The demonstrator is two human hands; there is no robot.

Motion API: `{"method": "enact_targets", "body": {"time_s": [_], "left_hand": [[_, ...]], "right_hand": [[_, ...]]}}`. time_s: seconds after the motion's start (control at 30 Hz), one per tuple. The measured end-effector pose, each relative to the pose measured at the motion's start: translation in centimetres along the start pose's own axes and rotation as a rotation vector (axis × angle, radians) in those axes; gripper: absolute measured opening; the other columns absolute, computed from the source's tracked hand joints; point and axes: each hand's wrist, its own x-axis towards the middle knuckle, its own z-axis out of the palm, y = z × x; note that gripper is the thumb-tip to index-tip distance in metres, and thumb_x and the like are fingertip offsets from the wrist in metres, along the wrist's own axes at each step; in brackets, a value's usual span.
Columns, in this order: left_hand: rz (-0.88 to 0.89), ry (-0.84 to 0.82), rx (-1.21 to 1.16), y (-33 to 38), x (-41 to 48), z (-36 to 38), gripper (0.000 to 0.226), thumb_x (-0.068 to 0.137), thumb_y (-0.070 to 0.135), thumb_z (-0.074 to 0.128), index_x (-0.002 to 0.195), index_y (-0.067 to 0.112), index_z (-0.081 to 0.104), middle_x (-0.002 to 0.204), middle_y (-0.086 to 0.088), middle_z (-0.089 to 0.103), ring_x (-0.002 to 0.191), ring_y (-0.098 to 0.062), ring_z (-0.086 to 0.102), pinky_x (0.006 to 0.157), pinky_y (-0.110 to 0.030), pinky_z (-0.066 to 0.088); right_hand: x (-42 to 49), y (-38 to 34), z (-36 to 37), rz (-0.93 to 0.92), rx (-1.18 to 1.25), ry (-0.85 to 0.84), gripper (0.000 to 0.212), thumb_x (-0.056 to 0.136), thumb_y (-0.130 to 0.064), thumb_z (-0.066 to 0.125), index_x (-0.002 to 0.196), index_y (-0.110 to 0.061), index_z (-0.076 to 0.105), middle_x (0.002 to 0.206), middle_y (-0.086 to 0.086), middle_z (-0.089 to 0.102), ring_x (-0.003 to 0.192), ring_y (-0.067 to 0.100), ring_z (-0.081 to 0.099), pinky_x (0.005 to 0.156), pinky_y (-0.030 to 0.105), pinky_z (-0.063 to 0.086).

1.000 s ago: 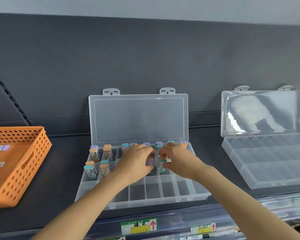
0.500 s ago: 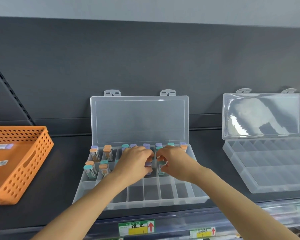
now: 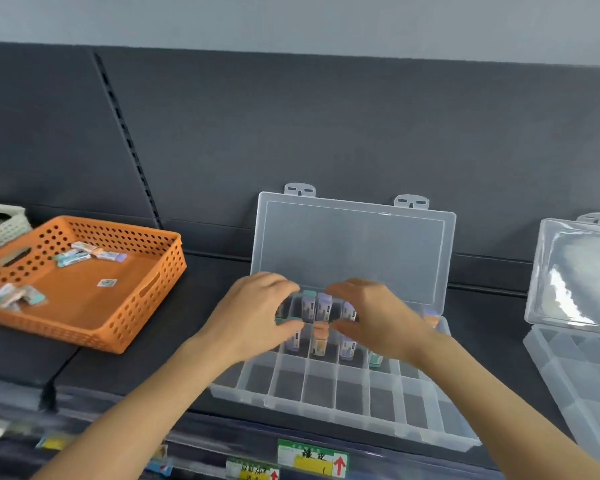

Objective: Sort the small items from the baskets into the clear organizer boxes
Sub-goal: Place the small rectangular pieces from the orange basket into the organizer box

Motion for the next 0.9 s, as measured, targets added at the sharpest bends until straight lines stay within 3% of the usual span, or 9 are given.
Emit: {"method": "enact_targets", "body": {"time_s": [0.2, 0.3, 0.47, 0.6, 0.8, 0.9], "left_hand": [[-0.153, 0.087, 0.011, -4.2, -3.9, -2.4, 0.055, 0.087, 0.047, 0.060, 0.136, 0.026, 0.046, 0.139, 0.011, 0.046, 0.128, -0.008, 0.039, 0.103, -0.024, 0.034], [-0.216, 0.114, 0.011, -6.5, -5.8, -3.6, 0.055, 0.089, 0.047, 0.057, 0.139, 0.028, 0.043, 0.143, 0.012, 0.041, 0.131, -0.007, 0.036, 0.103, -0.023, 0.034], [-0.274, 0.153, 0.021, -11.5, -8.3, -5.6, 0.055, 0.089, 0.047, 0.057, 0.138, 0.027, 0.044, 0.141, 0.012, 0.042, 0.129, -0.007, 0.038, 0.103, -0.027, 0.038], [-0.311, 0.152, 0.016, -16.9, -10.2, -7.6, 0.054, 0.090, 0.045, 0.057, 0.138, 0.025, 0.044, 0.140, 0.011, 0.043, 0.129, -0.008, 0.039, 0.103, -0.026, 0.037], [-0.330, 0.113, 0.036, -25.0, -13.1, -10.4, 0.054, 0.090, 0.046, 0.056, 0.138, 0.024, 0.044, 0.141, 0.010, 0.043, 0.128, -0.008, 0.041, 0.102, -0.025, 0.037], [-0.342, 0.090, 0.028, -28.2, -13.9, -11.3, 0.054, 0.090, 0.047, 0.055, 0.138, 0.026, 0.044, 0.142, 0.010, 0.042, 0.124, -0.008, 0.045, 0.101, -0.026, 0.040]], "right_hand": [[2.7, -4.5, 1.3, -0.135, 0.028, -0.059, 0.045, 0.090, -0.031, 0.063, 0.133, -0.024, 0.052, 0.128, 0.001, 0.059, 0.107, 0.022, 0.060, 0.091, 0.028, 0.049], [4.3, -7.1, 1.9, -0.187, 0.033, -0.066, 0.044, 0.091, -0.032, 0.060, 0.134, -0.026, 0.051, 0.127, -0.002, 0.059, 0.101, 0.017, 0.061, 0.087, 0.024, 0.050], [7.3, -12.1, 2.4, -0.240, 0.046, -0.059, 0.049, 0.093, -0.031, 0.059, 0.139, -0.022, 0.046, 0.138, -0.003, 0.051, 0.117, 0.015, 0.055, 0.093, 0.018, 0.040], [10.0, -16.3, 3.8, -0.269, 0.065, -0.047, 0.047, 0.092, -0.027, 0.060, 0.136, -0.018, 0.049, 0.134, -0.001, 0.054, 0.121, 0.013, 0.051, 0.097, 0.016, 0.035], [14.4, -21.6, 7.6, -0.240, 0.077, -0.031, 0.032, 0.087, -0.023, 0.064, 0.118, -0.014, 0.061, 0.110, 0.002, 0.064, 0.101, 0.018, 0.059, 0.087, 0.032, 0.048], [16.2, -23.7, 9.1, -0.231, 0.071, -0.029, 0.032, 0.086, -0.020, 0.062, 0.118, -0.014, 0.060, 0.096, -0.010, 0.055, 0.081, 0.004, 0.050, 0.069, 0.010, 0.040]]}}
